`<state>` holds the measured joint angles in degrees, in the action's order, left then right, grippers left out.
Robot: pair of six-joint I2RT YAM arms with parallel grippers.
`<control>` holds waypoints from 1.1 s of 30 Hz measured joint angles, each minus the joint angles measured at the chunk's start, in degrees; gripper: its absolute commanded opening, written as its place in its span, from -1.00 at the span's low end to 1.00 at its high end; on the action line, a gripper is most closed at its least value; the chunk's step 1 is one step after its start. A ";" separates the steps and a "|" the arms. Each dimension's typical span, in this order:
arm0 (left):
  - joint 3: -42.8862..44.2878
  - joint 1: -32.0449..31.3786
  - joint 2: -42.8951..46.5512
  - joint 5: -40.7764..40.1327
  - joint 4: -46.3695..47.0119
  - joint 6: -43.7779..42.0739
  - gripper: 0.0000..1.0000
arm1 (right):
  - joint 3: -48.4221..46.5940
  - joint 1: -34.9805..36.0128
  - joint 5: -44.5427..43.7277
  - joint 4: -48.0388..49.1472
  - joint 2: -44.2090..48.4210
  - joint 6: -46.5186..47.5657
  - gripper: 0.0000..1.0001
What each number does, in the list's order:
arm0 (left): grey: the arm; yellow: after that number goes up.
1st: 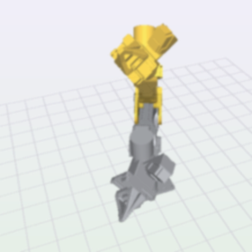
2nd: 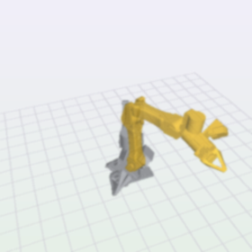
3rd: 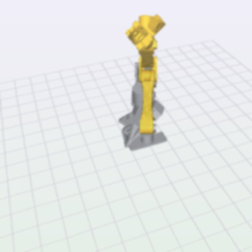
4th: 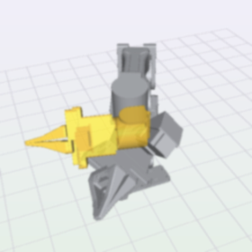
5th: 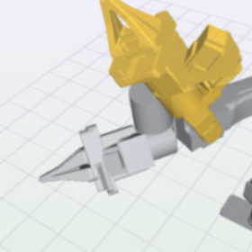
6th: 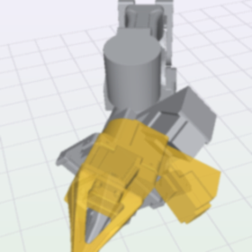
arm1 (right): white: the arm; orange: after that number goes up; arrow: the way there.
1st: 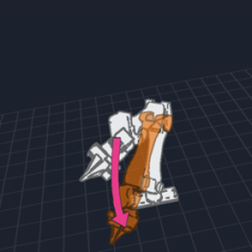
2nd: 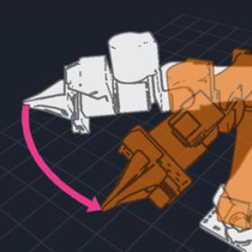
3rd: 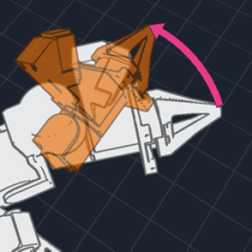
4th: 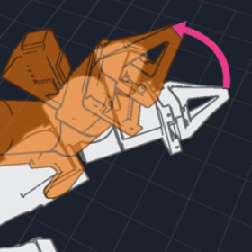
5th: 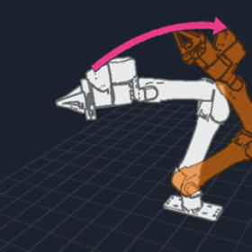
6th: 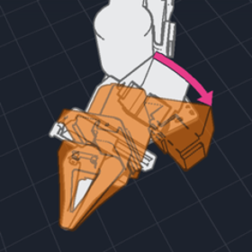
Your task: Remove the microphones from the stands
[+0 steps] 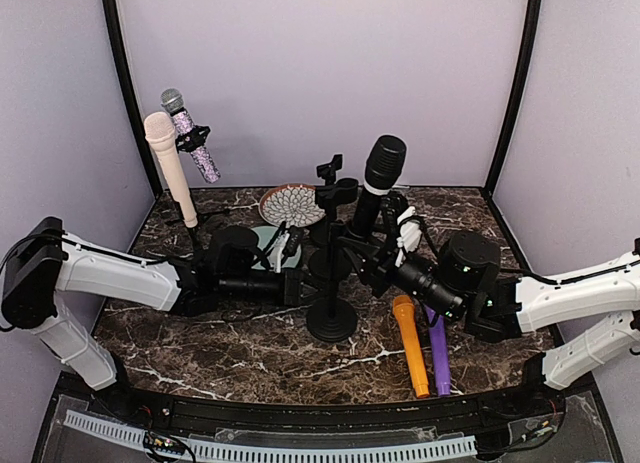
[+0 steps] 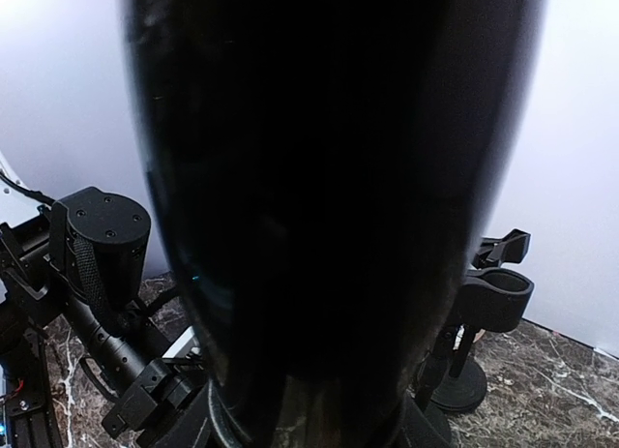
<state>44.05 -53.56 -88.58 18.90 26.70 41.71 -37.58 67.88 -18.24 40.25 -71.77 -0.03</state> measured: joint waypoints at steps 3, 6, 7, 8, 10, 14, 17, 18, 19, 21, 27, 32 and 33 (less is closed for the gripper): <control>-0.72 0.59 -0.79 2.01 2.67 2.97 -0.89 | 0.00 -0.02 -0.09 0.00 0.00 -0.31 -0.52; -1.75 1.29 -1.88 4.37 6.34 6.56 -0.92 | 0.00 -0.07 -0.22 -0.02 0.00 -0.52 -0.52; -2.19 1.51 -2.27 5.09 7.82 7.82 -0.93 | 0.00 -0.07 -0.24 -0.04 0.00 -0.59 -0.52; -2.60 1.73 -2.73 5.88 9.31 9.01 -0.93 | 0.00 -0.07 -0.24 -0.07 0.00 -0.63 -0.52; -3.34 2.05 -3.61 7.10 12.15 11.23 -0.93 | 0.00 -0.07 -0.28 -0.09 0.00 -0.68 -0.52; -4.94 2.49 -5.92 9.22 19.12 15.82 -0.94 | 0.00 -0.07 -0.48 -0.07 0.00 -0.68 -0.52; -5.75 2.93 -7.52 10.71 23.56 18.62 -0.95 | 0.00 -0.07 -0.63 -0.09 0.00 -0.66 -0.52; -5.95 3.06 -8.17 11.28 25.07 19.61 -0.95 | 0.02 -0.07 -0.68 -0.11 0.00 -0.68 -0.52; -5.97 3.15 -8.52 11.63 25.79 20.13 -0.95 | 0.02 -0.07 -0.74 -0.09 0.02 -0.68 -0.52; -5.97 3.30 -9.05 12.24 26.84 20.98 -0.95 | 0.13 -0.07 -0.85 -0.07 0.09 -0.68 -0.52; -5.97 3.54 -9.35 13.07 27.36 21.97 -0.52 | 0.39 -0.07 -0.79 -0.02 0.26 -0.72 -0.52; -4.98 3.08 -8.33 12.92 19.80 17.97 0.22 | 0.50 -0.07 -0.48 -1.38 0.42 -0.94 -0.49; -4.50 2.86 -7.72 12.70 16.57 16.74 0.26 | 0.55 -0.07 -0.48 -2.10 0.57 -1.03 -0.46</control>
<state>39.55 -50.70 -96.29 31.59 43.27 58.46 -37.04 67.81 -18.72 38.15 -71.20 -1.06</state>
